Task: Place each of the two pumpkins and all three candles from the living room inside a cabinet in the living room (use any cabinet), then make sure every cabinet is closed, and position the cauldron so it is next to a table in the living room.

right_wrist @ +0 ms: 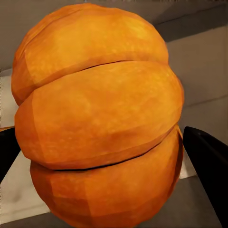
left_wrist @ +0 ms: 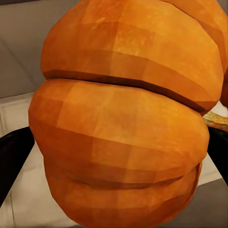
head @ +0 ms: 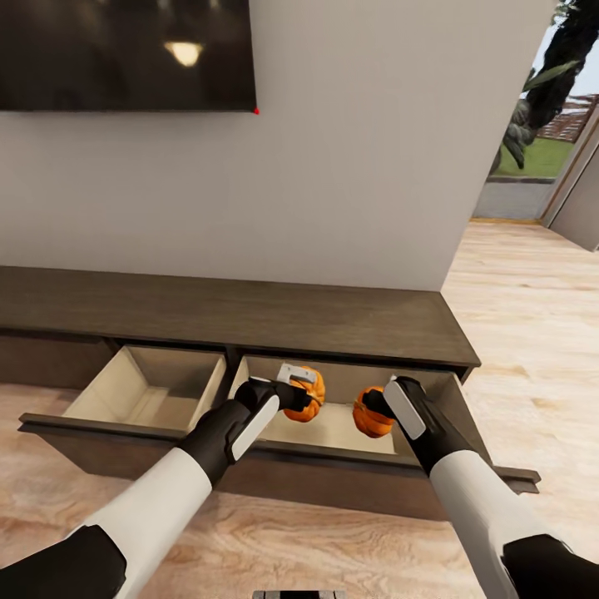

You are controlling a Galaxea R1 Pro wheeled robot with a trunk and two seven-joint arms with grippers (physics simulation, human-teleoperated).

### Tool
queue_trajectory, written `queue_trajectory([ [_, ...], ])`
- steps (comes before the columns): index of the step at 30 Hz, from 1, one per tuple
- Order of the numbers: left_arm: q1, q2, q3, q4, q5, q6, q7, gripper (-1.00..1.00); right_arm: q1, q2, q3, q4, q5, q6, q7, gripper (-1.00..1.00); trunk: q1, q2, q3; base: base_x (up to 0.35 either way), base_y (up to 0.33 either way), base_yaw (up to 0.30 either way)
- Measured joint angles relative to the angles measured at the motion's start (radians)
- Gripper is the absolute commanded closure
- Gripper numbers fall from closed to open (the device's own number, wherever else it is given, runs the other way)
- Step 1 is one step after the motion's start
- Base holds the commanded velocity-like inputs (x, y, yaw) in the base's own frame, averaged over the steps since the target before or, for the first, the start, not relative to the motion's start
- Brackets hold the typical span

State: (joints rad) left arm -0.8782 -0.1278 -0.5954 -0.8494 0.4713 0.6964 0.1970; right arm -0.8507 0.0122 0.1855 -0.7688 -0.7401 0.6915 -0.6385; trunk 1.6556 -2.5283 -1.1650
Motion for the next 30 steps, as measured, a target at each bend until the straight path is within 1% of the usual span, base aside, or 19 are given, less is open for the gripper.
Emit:
queue_trajectory([
  [1, 0.0, 0.0, 0.0, 0.001, -0.001, 0.0, 0.0, 1.0, 0.0, 0.0, 0.002, 0.001, 0.002, -0.002, 0.0, 1.0, 0.0, 0.0, 0.0, 0.0, 0.0, 0.0],
  [8, 0.0, 0.0, 0.0, 0.005, -0.001, -0.001, 0.0, 1.0, 0.0, 0.002, 0.008, 0.006, 0.002, -0.012, 0.001, 1.0, 0.003, -0.002, -0.027, 0.0, 0.0, 0.0],
  [10, 0.0, 0.0, 0.0, 0.005, -0.003, -0.001, 0.0, 1.0, 0.0, 0.003, 0.009, 0.005, 0.002, -0.015, 0.001, 1.0, 0.003, -0.002, -0.027, 0.0, 0.0, 0.0],
  [15, 0.0, 0.0, 0.0, 0.005, -0.003, -0.008, 0.0, 1.0, -0.001, 0.007, 0.011, 0.006, 0.001, -0.021, 0.001, 1.0, 0.006, -0.003, -0.046, 0.0, 0.0, 0.0],
  [18, 0.0, 0.0, 0.0, 0.006, -0.003, -0.012, 0.0, 1.0, -0.001, 0.007, 0.022, 0.006, 0.0, -0.022, 0.001, 1.0, 0.007, -0.003, -0.058, 0.0, 0.0, 0.0],
  [20, 0.0, 0.0, -0.001, 0.006, -0.003, -0.014, 0.001, 1.0, -0.001, 0.007, 0.035, 0.006, -0.001, -0.023, 0.001, 1.0, 0.008, -0.004, -0.066, 0.0, 0.0, 0.0],
  [26, 0.0, 0.0, -0.004, 0.005, -0.005, -0.03, 0.001, 1.0, -0.002, 0.007, 0.049, 0.006, 0.0, -0.024, 0.001, 1.0, 0.008, -0.004, -0.066, 0.0, 0.0, 0.0],
  [28, 0.0, 0.0, -0.014, 0.005, -0.005, -0.039, 0.008, 1.0, -0.002, 0.007, 0.05, 0.006, 0.0, -0.025, 0.001, 1.0, 0.008, -0.004, -0.066, 0.0, 0.0, 0.0],
  [30, 0.0, 0.0, -0.03, 0.005, -0.005, -0.045, 0.026, 1.0, -0.002, 0.008, 0.051, 0.006, 0.0, -0.025, 0.001, 1.0, 0.008, -0.004, -0.066, 0.0, 0.0, 0.0],
])
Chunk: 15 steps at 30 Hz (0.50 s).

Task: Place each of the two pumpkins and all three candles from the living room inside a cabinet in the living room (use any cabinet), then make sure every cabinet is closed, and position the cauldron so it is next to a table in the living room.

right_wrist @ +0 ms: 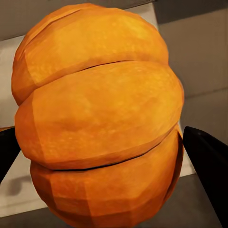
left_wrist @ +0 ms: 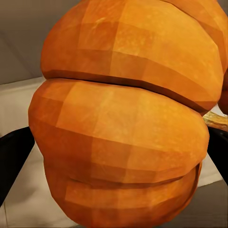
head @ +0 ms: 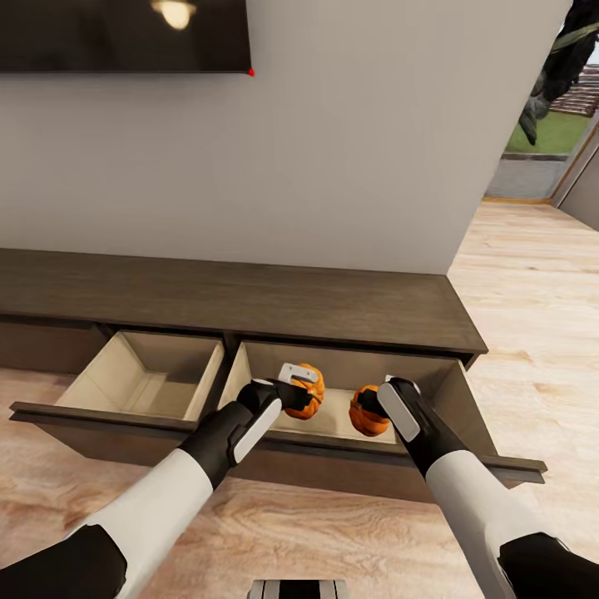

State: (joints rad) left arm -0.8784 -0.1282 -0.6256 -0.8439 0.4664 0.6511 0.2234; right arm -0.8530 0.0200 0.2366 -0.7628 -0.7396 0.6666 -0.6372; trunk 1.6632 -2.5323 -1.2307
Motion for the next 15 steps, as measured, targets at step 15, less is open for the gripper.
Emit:
queue_trajectory([
  [15, -0.001, 0.0, -0.012, 0.0, 0.005, -0.001, 0.015, 1.0, -0.038, 0.001, 0.001, 0.037, 0.0, -0.075, -0.001, 1.0, 0.0, 0.0, 0.0, 0.001, 0.0, 0.0],
])
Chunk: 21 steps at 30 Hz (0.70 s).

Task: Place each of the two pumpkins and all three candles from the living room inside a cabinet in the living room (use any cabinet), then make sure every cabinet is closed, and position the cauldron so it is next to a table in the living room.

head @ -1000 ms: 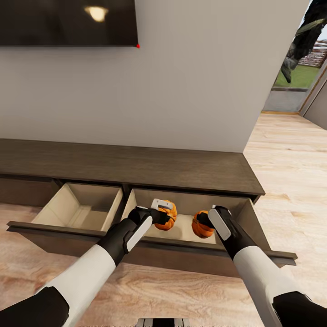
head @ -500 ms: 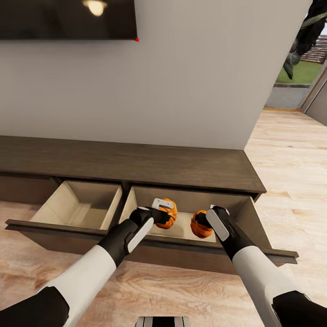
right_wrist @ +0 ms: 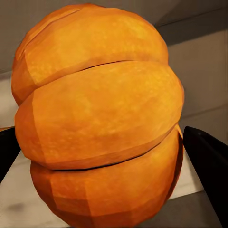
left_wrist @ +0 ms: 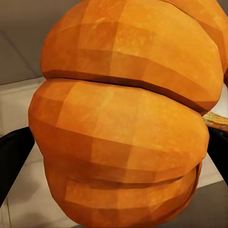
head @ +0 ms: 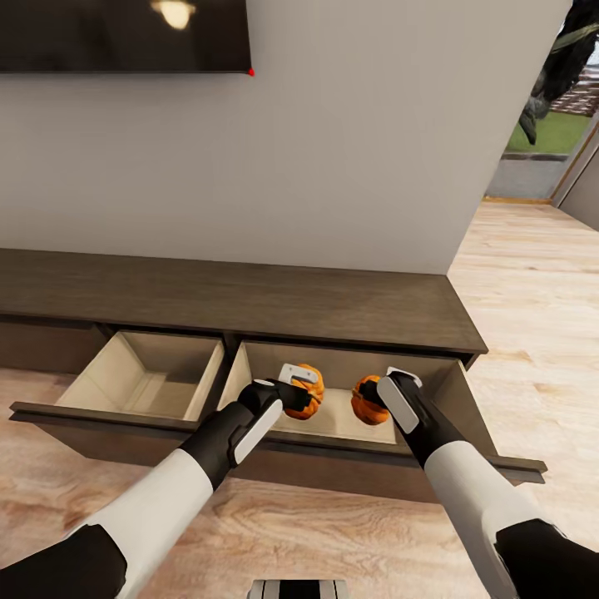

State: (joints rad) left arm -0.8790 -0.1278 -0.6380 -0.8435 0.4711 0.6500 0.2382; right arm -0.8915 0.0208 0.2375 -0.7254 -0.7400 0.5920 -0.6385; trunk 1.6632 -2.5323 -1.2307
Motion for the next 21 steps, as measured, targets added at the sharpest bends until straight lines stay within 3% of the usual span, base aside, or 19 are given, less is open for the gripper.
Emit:
queue_trajectory([
  [21, 0.001, 0.0, -0.001, -0.007, 0.0, 0.001, 0.002, 1.0, -0.008, 0.003, 0.007, 0.029, 0.0, -0.011, 0.0, 1.0, 0.001, 0.0, -0.004, 0.029, 0.0, 0.0],
])
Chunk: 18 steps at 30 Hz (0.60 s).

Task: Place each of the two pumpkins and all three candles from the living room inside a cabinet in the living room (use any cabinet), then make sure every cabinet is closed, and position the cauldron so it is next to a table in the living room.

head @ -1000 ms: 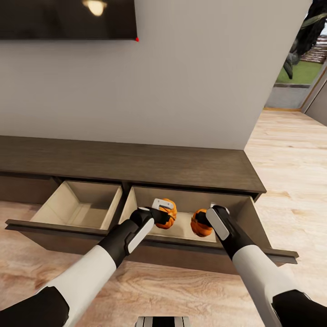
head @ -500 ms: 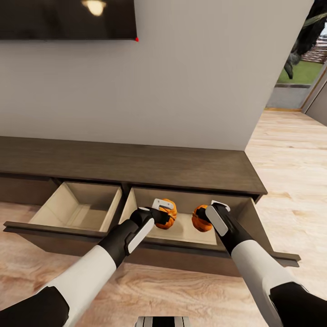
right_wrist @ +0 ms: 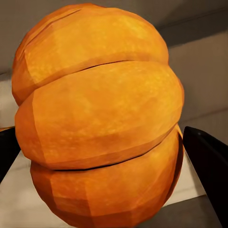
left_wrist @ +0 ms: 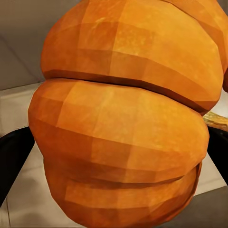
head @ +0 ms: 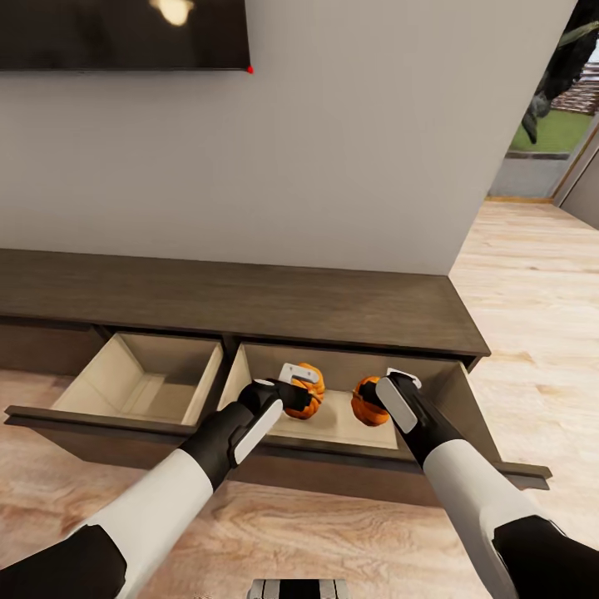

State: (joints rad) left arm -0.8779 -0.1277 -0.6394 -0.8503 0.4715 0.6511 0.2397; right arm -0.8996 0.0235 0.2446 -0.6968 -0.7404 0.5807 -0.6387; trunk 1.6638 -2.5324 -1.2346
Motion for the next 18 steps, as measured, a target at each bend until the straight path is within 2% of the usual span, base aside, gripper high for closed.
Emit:
queue_trajectory([
  [3, 0.0, 0.0, 0.0, 0.0, 0.0, 0.0, 0.0, 1.0, 0.0, 0.0, 0.0, 0.0, -0.001, 0.0, 0.0, 1.0, 0.001, -0.001, -0.012, 0.0, 0.0, 0.0],
  [8, 0.0, 0.0, 0.0, 0.0, -0.001, 0.0, 0.0, 1.0, 0.0, 0.0, 0.0, 0.0, -0.001, -0.001, 0.0, 1.0, 0.001, -0.001, -0.012, 0.0, 0.0, 0.0],
  [14, 0.0, -0.001, 0.0, 0.002, 0.001, 0.0, 0.0, 1.0, 0.0, 0.0, 0.0, 0.0, -0.001, 0.0, 0.0, 1.0, 0.004, -0.002, -0.035, 0.0, 0.0, 0.0],
  [18, 0.0, -0.001, 0.0, 0.002, 0.0, 0.0, 0.0, 1.0, 0.0, 0.0, 0.0, 0.0, -0.001, -0.001, 0.0, 1.0, 0.004, -0.002, -0.035, 0.0, 0.0, 0.0],
])
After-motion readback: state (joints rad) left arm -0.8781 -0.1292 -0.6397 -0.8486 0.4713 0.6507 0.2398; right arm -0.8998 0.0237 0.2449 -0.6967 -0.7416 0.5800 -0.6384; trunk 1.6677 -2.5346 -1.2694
